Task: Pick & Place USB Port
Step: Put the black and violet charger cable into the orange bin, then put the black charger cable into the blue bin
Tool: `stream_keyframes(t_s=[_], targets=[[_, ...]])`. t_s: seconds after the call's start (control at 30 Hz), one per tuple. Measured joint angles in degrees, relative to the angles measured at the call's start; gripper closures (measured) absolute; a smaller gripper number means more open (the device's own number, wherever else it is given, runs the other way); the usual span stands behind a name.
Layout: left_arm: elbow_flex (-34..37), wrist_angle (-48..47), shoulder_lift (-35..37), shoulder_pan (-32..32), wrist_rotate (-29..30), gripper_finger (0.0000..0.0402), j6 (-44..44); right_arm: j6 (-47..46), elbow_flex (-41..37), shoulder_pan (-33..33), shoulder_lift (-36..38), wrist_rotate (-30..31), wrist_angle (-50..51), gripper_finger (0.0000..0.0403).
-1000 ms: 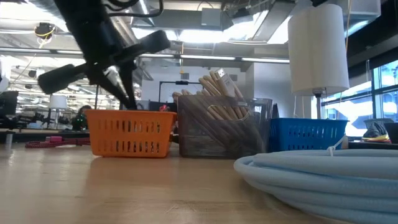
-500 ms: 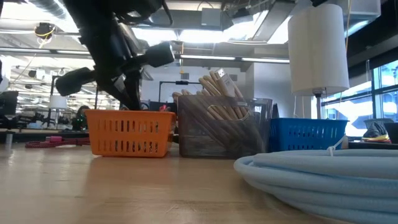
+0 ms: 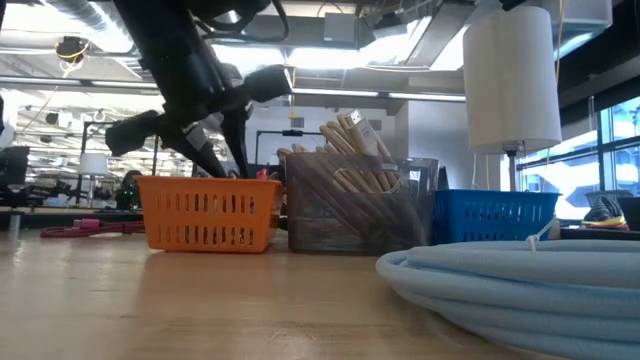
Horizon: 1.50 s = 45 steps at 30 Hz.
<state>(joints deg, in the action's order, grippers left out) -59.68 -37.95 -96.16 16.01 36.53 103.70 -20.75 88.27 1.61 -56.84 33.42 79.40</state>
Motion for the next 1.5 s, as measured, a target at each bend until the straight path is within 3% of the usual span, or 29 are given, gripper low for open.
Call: stream_keyframes(t_s=[0.27,0.4,0.57,0.8,0.9,1.23,1.5], targets=[[0.0,-5.16,7.54,-0.23,2.55,0.0236,-4.46,-0.69,0.0,0.0,0.0,-0.01,0.0,0.0238],[0.0,-6.7,13.97,-3.1,3.25,0.0225,-18.15,-1.74,0.0,0.0,-0.01,-0.01,-0.03,0.0237],[-0.08,-4.97,19.92,-13.75,-15.38,0.0226,-51.86,-3.21,0.0,0.0,-0.04,-0.01,-1.64,0.0237],[-0.17,-0.36,21.82,-28.66,-35.19,0.0237,-88.4,-8.61,-0.24,0.01,-0.03,-0.01,-2.47,0.0237],[-0.2,-0.26,21.43,-33.37,-42.39,0.0239,-98.79,-11.15,-0.42,0.02,-0.12,-0.01,-2.47,0.0237],[-0.24,-4.51,14.69,-44.46,-48.24,0.0243,-111.67,-13.33,-0.44,0.02,-2.61,-0.01,-6.92,0.0237],[-0.22,-3.34,6.52,-45.69,-51.12,0.0254,-114.93,-11.84,-0.46,0.0,-5.9,-0.01,-8.82,0.0237]])
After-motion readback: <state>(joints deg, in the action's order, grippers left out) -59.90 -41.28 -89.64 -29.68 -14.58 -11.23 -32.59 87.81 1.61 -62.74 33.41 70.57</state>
